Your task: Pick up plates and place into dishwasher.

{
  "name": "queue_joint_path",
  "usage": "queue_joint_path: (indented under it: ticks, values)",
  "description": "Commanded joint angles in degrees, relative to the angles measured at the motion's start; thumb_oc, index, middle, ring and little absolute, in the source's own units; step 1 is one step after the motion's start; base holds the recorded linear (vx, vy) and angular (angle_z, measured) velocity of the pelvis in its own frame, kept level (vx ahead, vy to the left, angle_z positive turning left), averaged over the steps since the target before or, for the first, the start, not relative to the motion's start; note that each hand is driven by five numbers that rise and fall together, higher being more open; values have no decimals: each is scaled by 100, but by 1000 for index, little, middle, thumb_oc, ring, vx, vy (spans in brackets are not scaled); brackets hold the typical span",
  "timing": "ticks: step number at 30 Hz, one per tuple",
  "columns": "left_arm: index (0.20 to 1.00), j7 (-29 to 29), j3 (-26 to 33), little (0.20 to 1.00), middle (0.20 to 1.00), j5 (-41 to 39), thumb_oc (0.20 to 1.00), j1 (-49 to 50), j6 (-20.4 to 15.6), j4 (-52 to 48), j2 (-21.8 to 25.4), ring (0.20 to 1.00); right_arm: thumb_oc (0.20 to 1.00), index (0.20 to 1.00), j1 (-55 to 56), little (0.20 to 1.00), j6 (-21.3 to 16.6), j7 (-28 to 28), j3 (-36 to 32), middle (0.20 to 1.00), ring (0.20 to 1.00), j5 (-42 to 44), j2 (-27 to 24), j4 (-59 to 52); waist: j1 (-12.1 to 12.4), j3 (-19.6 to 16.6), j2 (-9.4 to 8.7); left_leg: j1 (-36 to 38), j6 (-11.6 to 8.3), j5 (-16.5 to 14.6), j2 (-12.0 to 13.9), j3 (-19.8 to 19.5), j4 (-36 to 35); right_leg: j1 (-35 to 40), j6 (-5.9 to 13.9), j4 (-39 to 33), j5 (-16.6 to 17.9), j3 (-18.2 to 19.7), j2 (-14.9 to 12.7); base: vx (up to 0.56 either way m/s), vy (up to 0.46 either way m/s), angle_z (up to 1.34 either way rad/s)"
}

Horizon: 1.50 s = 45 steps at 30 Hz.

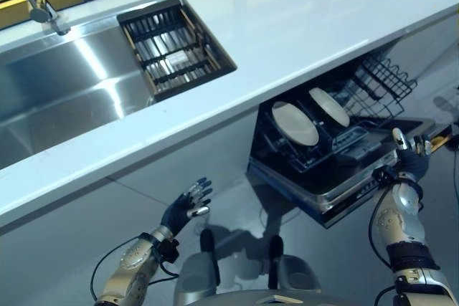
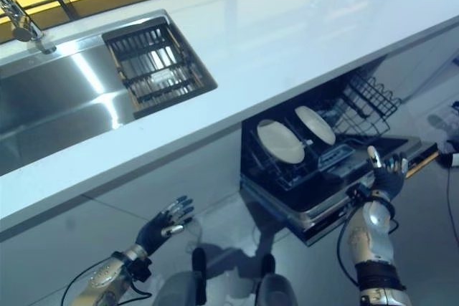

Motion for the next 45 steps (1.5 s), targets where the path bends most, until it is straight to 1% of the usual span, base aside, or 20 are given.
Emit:
queue_joint_path:
  ticks: [1,4,8,12,17,23,28,39,42,45]
  values:
    - [1000,-59,-135,1000,1000,-165,1000,-78,-329,-565,242,1000,1000,1000,-462,1000,-261,365,-213,1000,1000,415,-416,-207,98,-76,-32,-200,373,-799,-105,124,687,-288,143,467,-119,-133,-28,0,0,0]
    - [1000,-92,-188,1000,1000,-185,1000,-154,-376,-516,270,1000,1000,1000,-659,1000,-159,607,-171,1000,1000,774,-405,81,137,-33,-3,-265,361,-796,-101,117,759,-319,122,519,-129,-154,-39,-11,-8,4]
    - [1000,-104,-288,1000,1000,-233,1000,-292,-396,-480,319,1000,1000,1000,-1063,1000,-69,598,-60,1000,1000,947,-454,616,211,38,55,-338,335,-779,-99,90,819,-343,102,570,-135,-209,-65,0,0,0]
    - [1000,-104,-423,1000,1000,-319,1000,-422,-393,-516,404,1000,1000,1000,-1529,1000,31,802,84,1000,1000,1349,-508,1342,320,164,131,-477,299,-771,-104,30,958,-384,63,631,-135,-249,-96,-10,-4,1]
    - [1000,-76,-585,1000,1000,-454,1000,-629,-413,-577,527,1000,1000,1000,-2082,1000,117,879,159,1000,1000,1563,-745,2089,415,354,242,-691,249,-719,-106,-43,1088,-487,26,708,-124,-312,-127,-53,-4,12]
    - [1000,36,-801,1000,1000,-597,1000,-803,-517,-683,611,1000,1000,1000,-2555,1000,159,912,111,1000,1000,1922,-893,2836,466,532,385,-880,217,-678,-133,-118,1176,-647,-27,846,-169,-337,-148,-41,17,5]
    - [1000,152,-1019,1000,1000,-629,1000,-910,-672,-726,640,1000,1000,1000,-2775,1000,204,1220,-66,1000,1000,2654,-904,3494,524,642,499,-984,207,-655,-165,-188,1226,-740,-63,979,-224,-377,-178,-11,15,7]
    - [1000,337,-1316,1000,1000,-739,1000,-1064,-775,-947,777,1000,1000,1000,-3117,1000,244,1170,-199,1000,1000,3082,-1124,4256,577,764,647,-1139,180,-646,-215,-258,1318,-892,-87,1110,-257,-436,-228,2,4,2]
    - [1000,405,-1401,1000,1000,-778,1000,-1109,-799,-1000,808,1000,1000,1000,-3259,1000,377,1193,-177,1000,1000,3207,-1199,4455,581,806,674,-1186,169,-640,-220,-266,1347,-931,-86,1124,-250,-433,-227,-10,-8,2]
    - [1000,447,-1488,1000,1000,-797,1000,-1150,-823,-1060,837,1000,1000,1000,-3448,1000,464,1357,-153,1000,1000,3315,-1293,4655,596,864,733,-1234,159,-637,-231,-294,1388,-977,-92,1159,-253,-419,-228,-8,-4,1]
